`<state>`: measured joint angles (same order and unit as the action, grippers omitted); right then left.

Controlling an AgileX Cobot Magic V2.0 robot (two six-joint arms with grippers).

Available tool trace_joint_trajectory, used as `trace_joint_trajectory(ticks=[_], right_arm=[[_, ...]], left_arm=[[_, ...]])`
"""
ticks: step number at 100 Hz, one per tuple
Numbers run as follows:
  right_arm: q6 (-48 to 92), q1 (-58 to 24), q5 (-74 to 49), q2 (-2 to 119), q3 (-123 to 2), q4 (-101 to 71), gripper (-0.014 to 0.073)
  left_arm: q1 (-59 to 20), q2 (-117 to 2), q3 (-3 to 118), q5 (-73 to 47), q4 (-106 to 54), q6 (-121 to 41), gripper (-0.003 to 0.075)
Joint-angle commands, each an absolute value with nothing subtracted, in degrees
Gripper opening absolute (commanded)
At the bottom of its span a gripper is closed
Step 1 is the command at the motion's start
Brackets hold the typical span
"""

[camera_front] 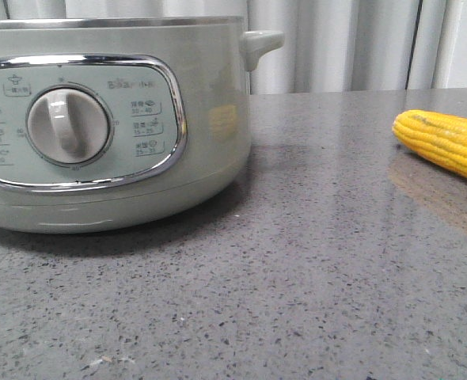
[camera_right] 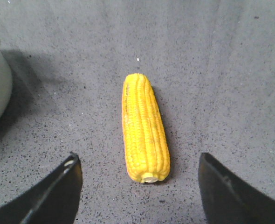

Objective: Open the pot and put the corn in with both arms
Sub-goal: 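Lower the right gripper onto the yellow corn cob and grasp it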

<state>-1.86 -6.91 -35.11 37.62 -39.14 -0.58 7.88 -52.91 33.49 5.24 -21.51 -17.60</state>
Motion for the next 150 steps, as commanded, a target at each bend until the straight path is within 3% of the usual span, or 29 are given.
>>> trace_joint_trajectory(ticks=[1, 21, 43, 78, 106, 113, 132, 138, 150], right_arm=[[-1.5, -6.9, -35.0, 42.6, -44.2, 0.0, 0.046], [0.0, -6.9, -45.6, 56.6, -54.9, 0.0, 0.046], [3.5, -6.9, -48.4, 68.0, -63.3, -1.6, 0.046], [3.6, -6.9, -49.0, 79.0, -64.3, -1.3, 0.046], [3.6, -6.9, -48.8, 83.8, -64.3, -1.3, 0.0455], [3.6, -6.9, -49.0, 84.4, -64.3, -1.3, 0.0395], [3.6, -6.9, -49.0, 84.5, -64.3, -1.7, 0.0053], [3.6, -6.9, -49.3, 83.9, -64.5, -2.6, 0.0003], [3.6, -7.8, -50.0, 80.8, -66.8, -6.6, -0.0004]], left_arm=[[7.3, -47.8, 35.4, 9.9, -22.9, -17.5, 0.0513], [4.5, -37.1, 35.4, 6.1, -24.3, -17.5, 0.0469], [1.0, -27.4, 35.4, -2.6, -24.3, -17.5, 0.0457], [-0.2, -17.5, 35.5, -3.8, -24.4, -17.5, 0.0457], [-2.0, -16.6, 35.5, -3.8, -24.4, -17.5, 0.0457], [-2.8, -16.6, 35.5, -3.8, -24.4, -17.5, 0.0457], [-3.4, -16.5, 35.5, -3.8, -24.4, -17.5, 0.0457], [-3.6, -16.5, 35.5, -3.8, -24.4, -17.5, 0.0457], [-4.6, -16.5, 35.5, -3.8, -24.4, -17.5, 0.0457]])
